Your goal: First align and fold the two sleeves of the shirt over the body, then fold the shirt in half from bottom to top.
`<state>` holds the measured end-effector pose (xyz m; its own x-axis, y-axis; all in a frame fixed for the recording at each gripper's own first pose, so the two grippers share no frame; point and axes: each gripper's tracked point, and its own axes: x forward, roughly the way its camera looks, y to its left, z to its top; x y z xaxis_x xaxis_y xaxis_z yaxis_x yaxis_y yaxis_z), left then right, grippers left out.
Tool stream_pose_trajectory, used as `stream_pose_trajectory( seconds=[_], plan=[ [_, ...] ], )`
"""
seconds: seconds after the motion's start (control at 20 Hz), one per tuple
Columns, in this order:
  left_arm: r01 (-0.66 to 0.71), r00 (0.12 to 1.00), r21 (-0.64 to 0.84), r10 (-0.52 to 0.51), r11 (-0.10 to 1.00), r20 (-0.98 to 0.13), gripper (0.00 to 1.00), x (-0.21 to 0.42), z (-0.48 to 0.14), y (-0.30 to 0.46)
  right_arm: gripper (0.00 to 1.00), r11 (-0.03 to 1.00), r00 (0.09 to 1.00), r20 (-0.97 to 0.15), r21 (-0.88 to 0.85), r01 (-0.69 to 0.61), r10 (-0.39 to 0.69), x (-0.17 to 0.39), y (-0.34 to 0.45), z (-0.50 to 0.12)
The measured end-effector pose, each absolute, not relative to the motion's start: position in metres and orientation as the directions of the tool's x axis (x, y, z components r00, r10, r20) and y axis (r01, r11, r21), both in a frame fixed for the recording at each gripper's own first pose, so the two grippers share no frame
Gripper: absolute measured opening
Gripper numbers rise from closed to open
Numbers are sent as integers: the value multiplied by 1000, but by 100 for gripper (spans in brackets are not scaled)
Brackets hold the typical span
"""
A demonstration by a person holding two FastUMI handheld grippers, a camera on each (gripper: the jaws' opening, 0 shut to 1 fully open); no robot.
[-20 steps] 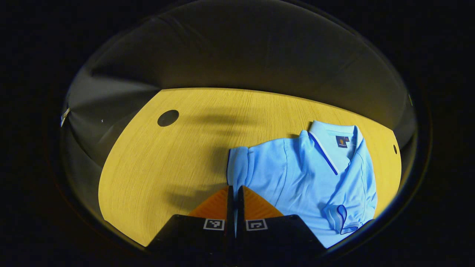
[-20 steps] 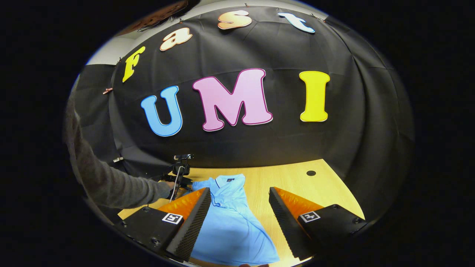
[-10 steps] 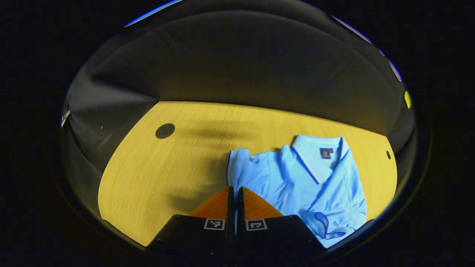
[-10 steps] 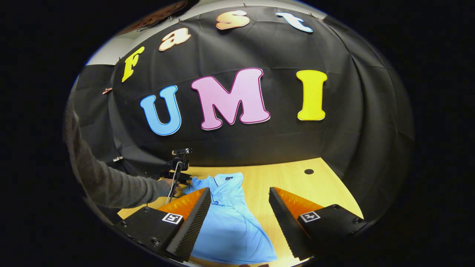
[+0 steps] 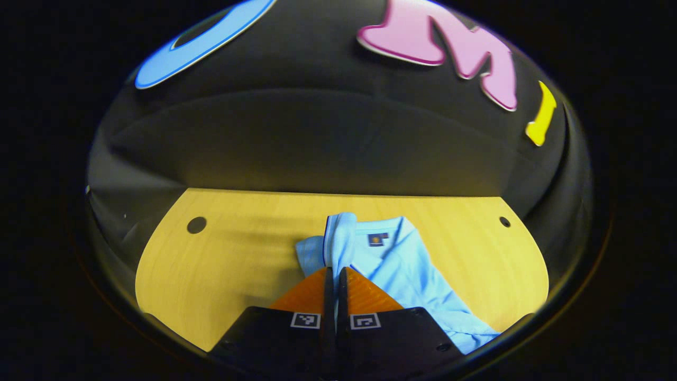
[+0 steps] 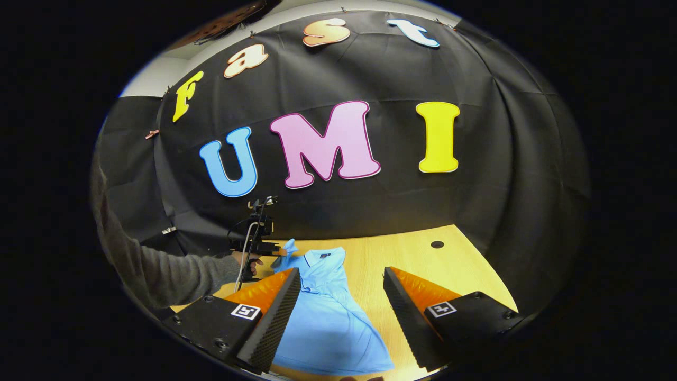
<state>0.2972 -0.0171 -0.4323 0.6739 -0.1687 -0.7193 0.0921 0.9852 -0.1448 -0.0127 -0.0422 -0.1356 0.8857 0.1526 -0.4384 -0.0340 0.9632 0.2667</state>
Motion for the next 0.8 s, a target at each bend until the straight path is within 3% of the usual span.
stream_pose_trajectory(
  seconds=[0.05, 0.2, 0.25, 0.3, 0.4, 0.8],
  plan=[
    [122, 671, -147, -190, 982, -717, 6, 293, -430, -32, 98, 963, 887, -436, 268, -32, 151, -14, -45, -135],
    [203, 649, -135, -237, 970, -723, 6, 279, -434, -66, 98, 964, 889, -435, 263, -28, 144, -20, -50, -134],
    [227, 641, -127, -247, 965, -727, 1, 275, -436, -78, 98, 965, 890, -434, 262, -26, 141, -23, -53, -133],
    [250, 632, -121, -257, 961, -731, 6, 271, -440, -88, 98, 965, 890, -434, 261, -21, 137, -24, -56, -132],
    [285, 610, -113, -271, 952, -744, 6, 264, -446, -106, 98, 964, 888, -440, 264, -10, 130, -27, -61, -135],
    [360, 544, -40, -245, 932, -802, 6, 246, -480, -137, 98, 963, 885, -452, 267, 21, 106, -40, -75, -138]
  ],
)
